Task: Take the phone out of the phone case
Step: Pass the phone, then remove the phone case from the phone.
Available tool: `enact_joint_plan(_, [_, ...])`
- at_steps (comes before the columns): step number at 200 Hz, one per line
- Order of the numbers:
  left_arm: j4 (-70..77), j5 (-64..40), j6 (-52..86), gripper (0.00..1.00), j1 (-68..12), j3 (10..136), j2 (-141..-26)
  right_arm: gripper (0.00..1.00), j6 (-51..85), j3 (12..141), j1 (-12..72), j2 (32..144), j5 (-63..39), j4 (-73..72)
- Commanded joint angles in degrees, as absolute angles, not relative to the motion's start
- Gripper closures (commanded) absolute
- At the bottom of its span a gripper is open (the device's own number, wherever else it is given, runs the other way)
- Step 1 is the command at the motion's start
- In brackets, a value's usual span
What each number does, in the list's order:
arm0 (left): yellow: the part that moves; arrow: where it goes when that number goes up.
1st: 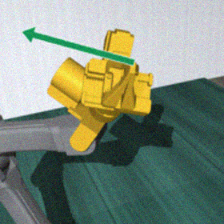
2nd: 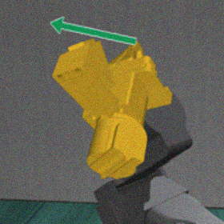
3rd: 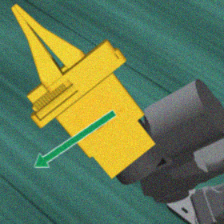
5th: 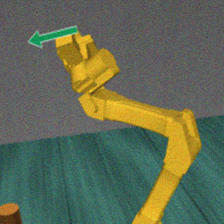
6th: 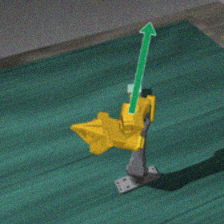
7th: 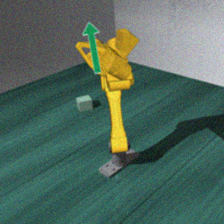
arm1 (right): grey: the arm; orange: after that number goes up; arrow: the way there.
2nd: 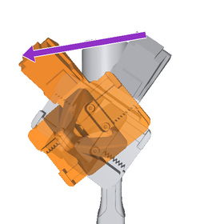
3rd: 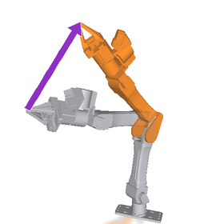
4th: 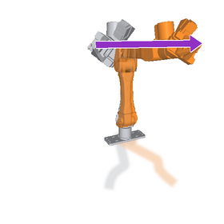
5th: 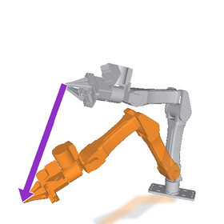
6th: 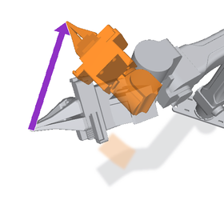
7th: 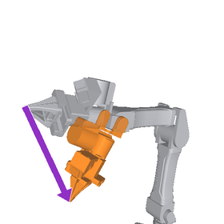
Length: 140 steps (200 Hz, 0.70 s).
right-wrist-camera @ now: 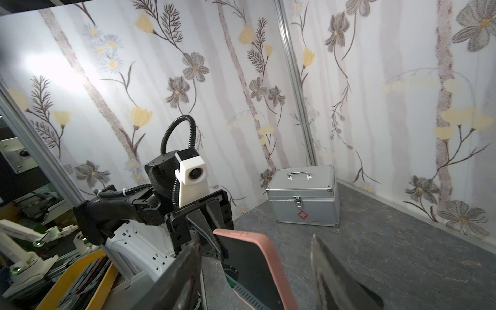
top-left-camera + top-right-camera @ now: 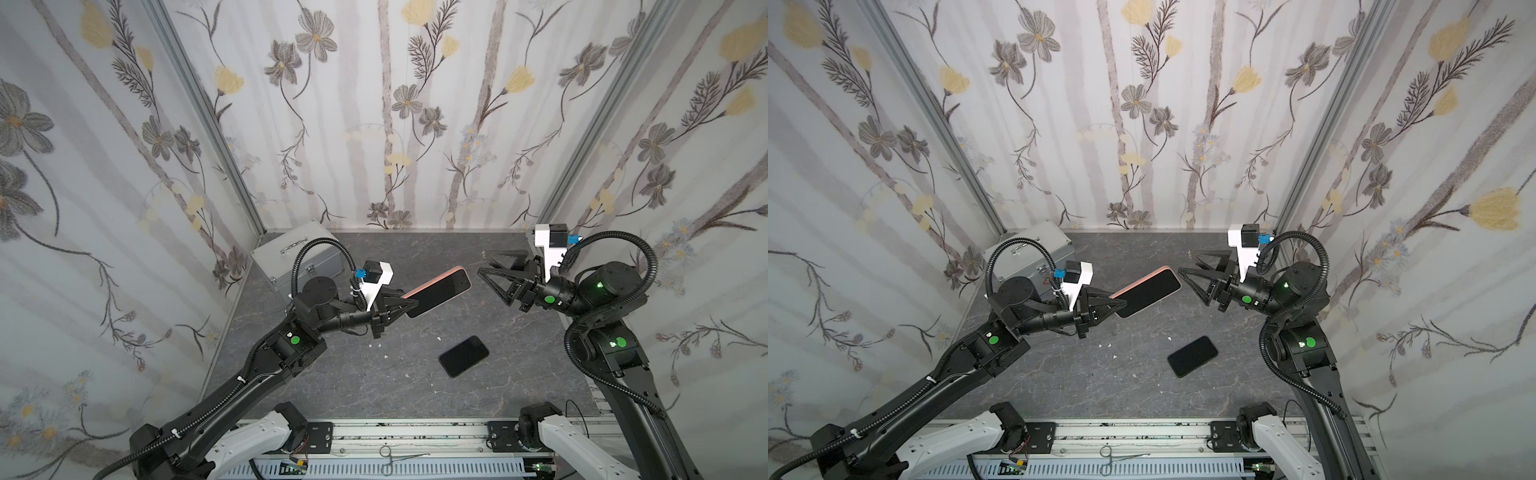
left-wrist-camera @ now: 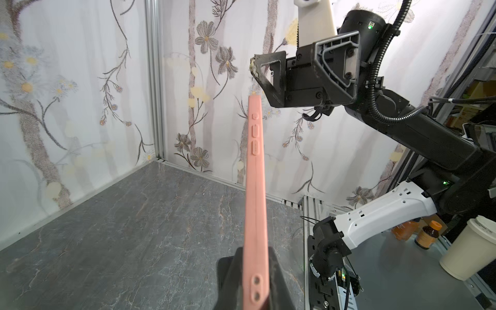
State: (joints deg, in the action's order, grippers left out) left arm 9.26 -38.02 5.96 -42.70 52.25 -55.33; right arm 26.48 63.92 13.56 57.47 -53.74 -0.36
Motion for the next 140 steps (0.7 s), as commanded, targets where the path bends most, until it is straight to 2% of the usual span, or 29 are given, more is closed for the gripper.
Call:
enact_joint_plan(1, [15.08, -41.49, 4.13, 1.0, -42.62, 52.21, -54.84, 0.37, 26.7, 63.74, 13.89, 58.39, -58.62, 0.22])
enact_joint_plan(57, [16.57, -44.03, 3.33, 1.0, -42.62, 51.86, -55.19, 0.39, 27.07, 63.03, 14.66, 58.97, -59.59, 1.4])
enact_joint_plan(140, [17.64, -44.65, 2.02, 1.0, -42.63, 51.11, -54.69, 0.5, 35.39, 61.2, 17.29, 59.94, -61.27, -4.87])
